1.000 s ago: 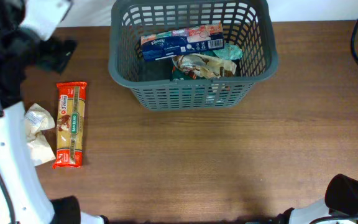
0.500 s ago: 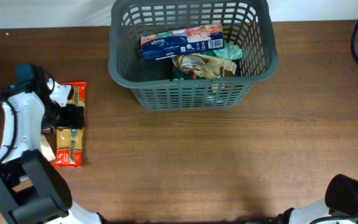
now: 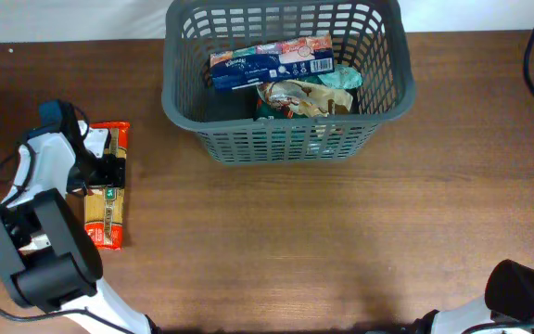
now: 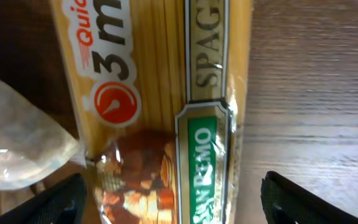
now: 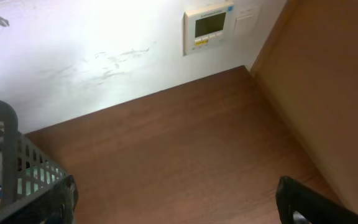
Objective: Pack container
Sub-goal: 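Grasp the San Remo spaghetti pack with the left gripper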
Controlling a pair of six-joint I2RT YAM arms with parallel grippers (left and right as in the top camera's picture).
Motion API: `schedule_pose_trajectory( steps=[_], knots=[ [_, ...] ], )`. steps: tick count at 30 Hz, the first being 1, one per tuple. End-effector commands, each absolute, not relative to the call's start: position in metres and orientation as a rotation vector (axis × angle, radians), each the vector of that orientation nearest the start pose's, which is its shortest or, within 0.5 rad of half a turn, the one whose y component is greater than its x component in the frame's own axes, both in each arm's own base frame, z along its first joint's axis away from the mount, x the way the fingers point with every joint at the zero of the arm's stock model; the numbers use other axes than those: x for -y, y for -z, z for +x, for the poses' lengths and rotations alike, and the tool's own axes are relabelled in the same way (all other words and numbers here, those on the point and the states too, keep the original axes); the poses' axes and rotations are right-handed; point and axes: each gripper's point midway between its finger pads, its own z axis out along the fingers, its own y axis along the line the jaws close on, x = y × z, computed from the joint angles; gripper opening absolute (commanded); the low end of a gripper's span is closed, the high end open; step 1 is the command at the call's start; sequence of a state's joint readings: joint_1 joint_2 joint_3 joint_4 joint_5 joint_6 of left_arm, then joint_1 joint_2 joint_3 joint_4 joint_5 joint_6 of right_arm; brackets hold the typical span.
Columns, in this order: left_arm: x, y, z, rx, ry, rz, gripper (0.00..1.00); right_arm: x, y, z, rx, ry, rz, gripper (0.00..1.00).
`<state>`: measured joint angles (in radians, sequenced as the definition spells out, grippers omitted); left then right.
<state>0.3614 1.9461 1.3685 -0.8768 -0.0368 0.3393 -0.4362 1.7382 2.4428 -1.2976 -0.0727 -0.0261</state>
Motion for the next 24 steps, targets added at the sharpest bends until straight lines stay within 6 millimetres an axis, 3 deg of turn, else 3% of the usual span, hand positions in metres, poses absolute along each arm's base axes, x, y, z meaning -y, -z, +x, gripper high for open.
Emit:
schedule_pose_trajectory(
  steps=[1,11,13,14,16,17,20,24],
  knots=[
    [-0.145,-0.018,0.357,-3.061,-0.127,-0.063,0.83,0.165,-0.439,0.383,-2.132,0.177,0.41,0.99],
    [-0.143,0.018,0.353,-3.129,-0.082,-0.092,0.78,0.165,-0.439,0.383,-2.132,0.177,0.411,0.99],
    [-0.142,0.023,0.351,-3.141,-0.073,-0.109,0.63,0.165,-0.439,0.383,-2.132,0.177,0.41,0.99],
    [-0.141,0.024,0.35,-3.146,-0.07,-0.108,0.5,0.165,-0.439,0.383,-2.132,0.177,0.41,0.99],
    [-0.141,0.024,0.351,-3.144,-0.071,-0.133,0.1,0.165,-0.439,0.383,-2.132,0.177,0.411,0.99],
    [-0.141,0.024,0.351,-3.144,-0.071,-0.143,0.02,0.165,-0.439,0.383,-2.132,0.177,0.41,0.99],
    [-0.143,0.007,0.357,-3.144,-0.065,-0.164,0.02,0.165,-0.439,0.383,-2.132,0.177,0.41,0.99],
    [-0.144,-0.045,0.378,-3.121,-0.043,-0.151,0.01,0.165,-0.439,0.383,-2.132,0.177,0.411,0.99]
  ],
)
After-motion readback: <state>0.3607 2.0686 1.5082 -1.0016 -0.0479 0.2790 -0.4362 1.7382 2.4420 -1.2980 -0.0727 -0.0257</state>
